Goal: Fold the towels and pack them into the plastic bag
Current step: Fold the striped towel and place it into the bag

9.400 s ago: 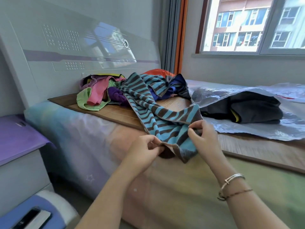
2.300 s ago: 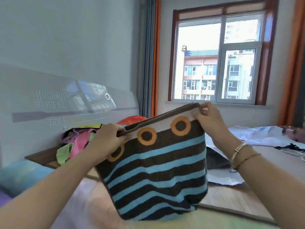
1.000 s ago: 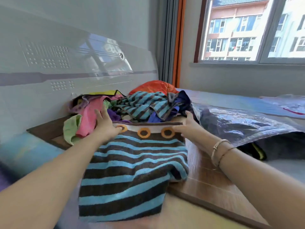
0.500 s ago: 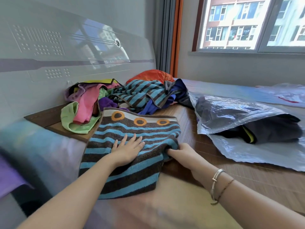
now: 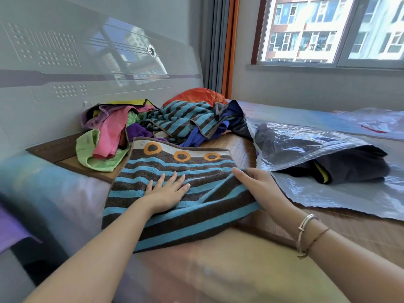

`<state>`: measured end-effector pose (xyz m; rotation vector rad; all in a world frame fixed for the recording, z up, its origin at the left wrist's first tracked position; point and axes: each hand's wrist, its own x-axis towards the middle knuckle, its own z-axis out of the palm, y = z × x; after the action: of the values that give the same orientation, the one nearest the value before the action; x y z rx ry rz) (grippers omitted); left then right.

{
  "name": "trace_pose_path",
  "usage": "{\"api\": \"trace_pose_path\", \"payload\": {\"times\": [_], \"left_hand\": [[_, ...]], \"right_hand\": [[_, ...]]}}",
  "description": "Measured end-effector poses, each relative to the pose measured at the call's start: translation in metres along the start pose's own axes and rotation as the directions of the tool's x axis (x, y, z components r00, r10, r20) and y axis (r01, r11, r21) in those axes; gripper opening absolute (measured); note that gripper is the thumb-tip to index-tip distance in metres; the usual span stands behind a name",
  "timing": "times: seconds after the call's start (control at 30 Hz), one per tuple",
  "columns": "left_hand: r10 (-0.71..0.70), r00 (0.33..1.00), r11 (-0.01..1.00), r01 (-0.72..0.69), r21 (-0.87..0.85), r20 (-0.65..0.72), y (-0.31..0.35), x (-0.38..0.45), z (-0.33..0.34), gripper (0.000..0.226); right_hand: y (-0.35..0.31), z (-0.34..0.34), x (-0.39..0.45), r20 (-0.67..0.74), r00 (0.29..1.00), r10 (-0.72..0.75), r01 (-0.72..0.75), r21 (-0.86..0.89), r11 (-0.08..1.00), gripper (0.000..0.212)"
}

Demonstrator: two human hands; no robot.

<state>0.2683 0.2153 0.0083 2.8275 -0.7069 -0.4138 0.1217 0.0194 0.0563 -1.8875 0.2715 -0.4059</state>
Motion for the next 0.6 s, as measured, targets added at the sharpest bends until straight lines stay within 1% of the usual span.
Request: {"api": "trace_pose_path", "payload": {"times": [0.03,0.07,0.13,0.17,0.23,0.3,0.37,0.43,0.5,0.53,0.6], "left_hand": [[0.001,1.0,1.0,-0.001,-0.006,0.004,0.0,-0.001,0.0,0.06],[0.002,1.0,1.0,-0.002,-0.009,0.006,0.001,-0.002,0.0,0.062],[0.001,1.0,1.0,-0.001,-0.006,0.004,0.002,-0.004,-0.001,0.067],[-0.001,1.0,1.0,0.001,-0.002,-0.001,0.003,-0.005,-0.001,0.069],[-0.004,1.0,1.0,0.004,0.007,-0.012,0.004,-0.006,0.0,0.071],[-0.003,0.999,1.0,0.004,0.027,-0.034,0.005,-0.009,0.002,0.073],[0.013,0.995,0.997,-0.006,0.074,-0.097,0.006,-0.014,0.003,0.071],[0.073,0.975,0.994,-0.053,0.101,-0.208,0.008,-0.023,0.004,0.067],[0.166,0.939,0.986,-0.154,0.063,-0.3,0.01,-0.039,0.006,0.064],[0.218,0.923,0.975,-0.219,0.032,-0.316,0.011,-0.05,0.007,0.065],[0.306,0.908,0.946,-0.324,-0.018,-0.287,0.011,-0.075,0.013,0.071]], "right_hand": [[-0.002,-0.005,-0.003,0.075,0.995,0.07,-0.07,0.005,0.998,0.025],[0.0,-0.009,-0.006,0.122,0.984,0.129,-0.129,-0.003,0.992,0.023],[0.006,-0.015,-0.014,0.149,0.971,0.189,-0.182,-0.06,0.981,0.02],[0.011,-0.018,-0.018,0.131,0.973,0.19,-0.175,-0.113,0.978,0.019],[0.02,-0.024,-0.025,0.054,0.985,0.166,-0.148,-0.248,0.958,0.014],[0.024,-0.029,-0.033,-0.03,0.983,0.181,-0.179,-0.369,0.912,0.01],[0.022,-0.03,-0.042,-0.044,0.977,0.21,-0.208,-0.445,0.871,0.02],[0.014,-0.027,-0.053,-0.01,0.985,0.171,-0.147,-0.56,0.815,0.035],[0.008,-0.023,-0.063,0.037,0.996,0.078,-0.03,-0.698,0.716,0.05],[0.006,-0.021,-0.069,0.063,0.997,0.034,0.024,-0.745,0.666,0.056],[0.003,-0.016,-0.078,0.105,0.994,-0.01,0.089,-0.788,0.61,0.065]]}}
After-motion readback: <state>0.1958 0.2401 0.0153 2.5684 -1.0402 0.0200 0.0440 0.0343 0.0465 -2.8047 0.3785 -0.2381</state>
